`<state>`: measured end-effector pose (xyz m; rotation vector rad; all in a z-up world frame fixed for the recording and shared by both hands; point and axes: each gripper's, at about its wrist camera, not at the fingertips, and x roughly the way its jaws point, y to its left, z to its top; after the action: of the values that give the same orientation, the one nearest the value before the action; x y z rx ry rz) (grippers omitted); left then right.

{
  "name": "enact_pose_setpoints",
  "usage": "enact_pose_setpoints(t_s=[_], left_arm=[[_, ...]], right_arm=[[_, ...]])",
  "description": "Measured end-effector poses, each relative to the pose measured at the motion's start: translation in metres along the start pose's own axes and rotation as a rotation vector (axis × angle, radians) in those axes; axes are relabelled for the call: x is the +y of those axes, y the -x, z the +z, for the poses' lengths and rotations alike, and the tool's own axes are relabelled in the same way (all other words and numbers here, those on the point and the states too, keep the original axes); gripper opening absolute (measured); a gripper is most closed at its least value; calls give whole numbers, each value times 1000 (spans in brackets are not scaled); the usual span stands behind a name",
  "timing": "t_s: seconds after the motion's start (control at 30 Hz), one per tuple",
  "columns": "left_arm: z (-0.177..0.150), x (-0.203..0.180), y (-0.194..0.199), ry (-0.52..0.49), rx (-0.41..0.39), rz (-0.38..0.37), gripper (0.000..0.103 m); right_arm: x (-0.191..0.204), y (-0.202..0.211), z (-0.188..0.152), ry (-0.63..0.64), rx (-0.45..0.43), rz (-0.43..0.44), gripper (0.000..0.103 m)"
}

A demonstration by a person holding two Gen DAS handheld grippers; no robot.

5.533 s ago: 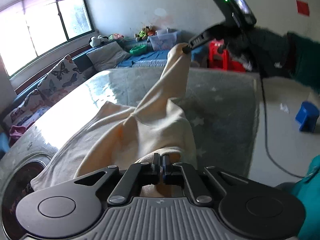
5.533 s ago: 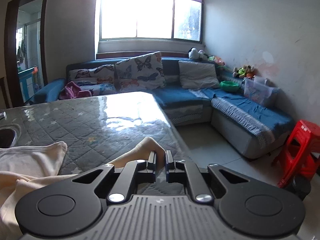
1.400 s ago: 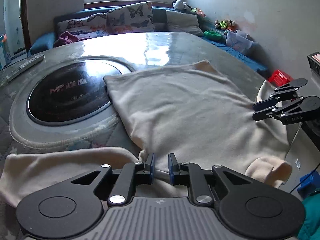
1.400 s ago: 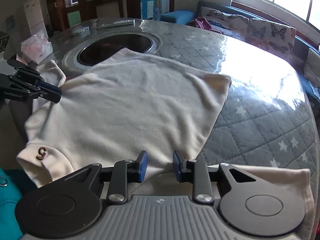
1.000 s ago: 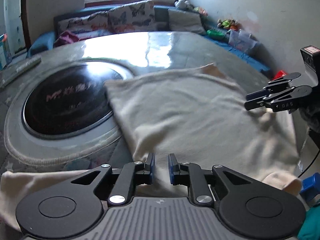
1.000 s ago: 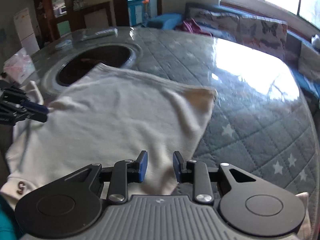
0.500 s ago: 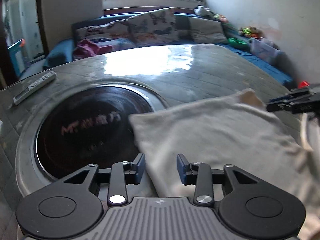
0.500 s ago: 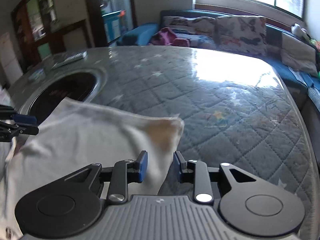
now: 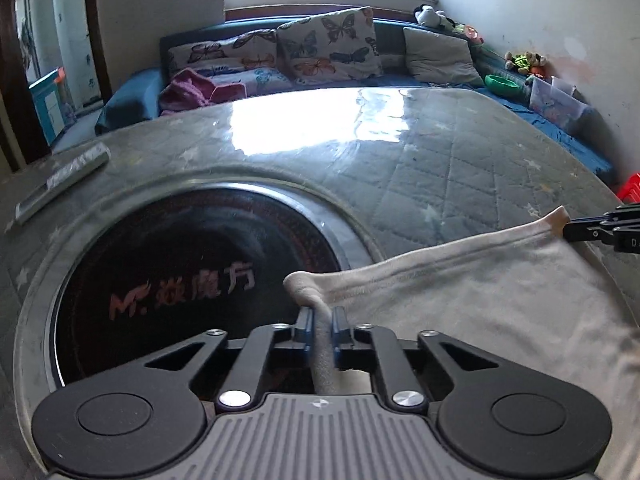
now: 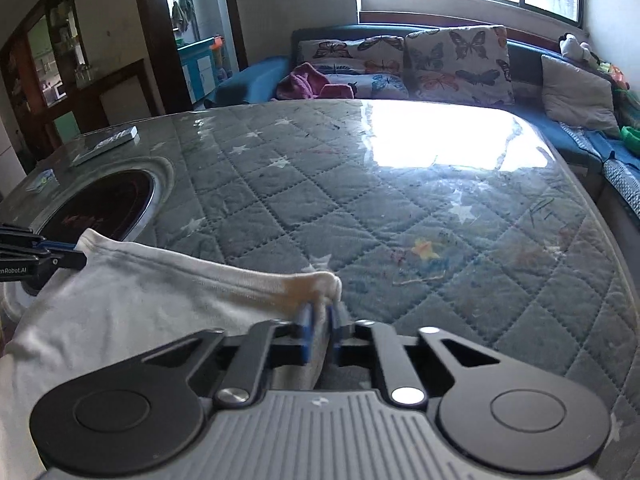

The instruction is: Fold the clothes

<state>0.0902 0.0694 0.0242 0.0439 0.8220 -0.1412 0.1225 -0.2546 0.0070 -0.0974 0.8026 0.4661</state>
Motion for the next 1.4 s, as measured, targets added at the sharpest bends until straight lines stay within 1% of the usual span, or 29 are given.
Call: enact_pose_setpoints(t_s=[0.07, 0.23, 0.3, 0.37, 0.43, 0.47, 0.53, 0.57, 0.67, 0.7, 0.83, 0.9, 1.0, 1.1, 1.17, 1.23, 1.33, 1.4], left_arm=[[7, -2, -2, -8, -13, -2, 4], [29, -6, -13, -30, -49, 3, 4], [37, -8, -23, -32, -48, 10, 4], [42, -10, -35, -35, -36, 16, 4], [46, -12, -45, -30, -18, 16, 4], [46, -12, -47, -29, -16, 15, 7], [47, -14, -44, -26, -20, 23, 8], [46, -15, -40, -23, -26, 21, 10], [41, -20, -24, -22, -49, 23, 16], [40, -22, -18, -21, -56, 21, 17], [26, -40, 9, -27, -72, -28, 17], [14, -54, 22, -36, -71, -71, 17], [-6, -76, 40, -48, -65, -144, 17], [-24, -96, 54, -55, -63, -210, 17], [-36, -111, 62, -64, -59, -251, 17], [-47, -124, 68, -82, -56, -281, 17], [-59, -143, 76, -124, -66, -315, 18], [-65, -155, 78, -155, -66, -334, 22]], right_arm=[[1, 0, 3, 18, -9, -24, 4], [-5, -6, 13, 35, -28, -80, 4], [-9, -11, 20, 36, -30, -102, 4], [-13, -19, 23, 35, -14, -114, 4], [-15, -23, 23, 40, 1, -120, 7], [-15, -23, 22, 40, 2, -122, 9], [-16, -14, 22, 41, -12, -123, 12], [-15, -8, 21, 48, -17, -118, 13], [-6, 16, 15, 96, -25, -76, 13], [-1, 25, 11, 118, -25, -58, 13], [23, 55, -12, 187, -13, 16, 13], [36, 66, -25, 213, 4, 51, 13], [52, 76, -46, 253, 28, 80, 13], [64, 81, -66, 304, 41, 75, 13], [66, 80, -76, 317, 53, 53, 13], [65, 85, -84, 303, 40, 30, 13], [65, 95, -87, 279, 9, 24, 13], [67, 102, -92, 292, 0, 29, 13]])
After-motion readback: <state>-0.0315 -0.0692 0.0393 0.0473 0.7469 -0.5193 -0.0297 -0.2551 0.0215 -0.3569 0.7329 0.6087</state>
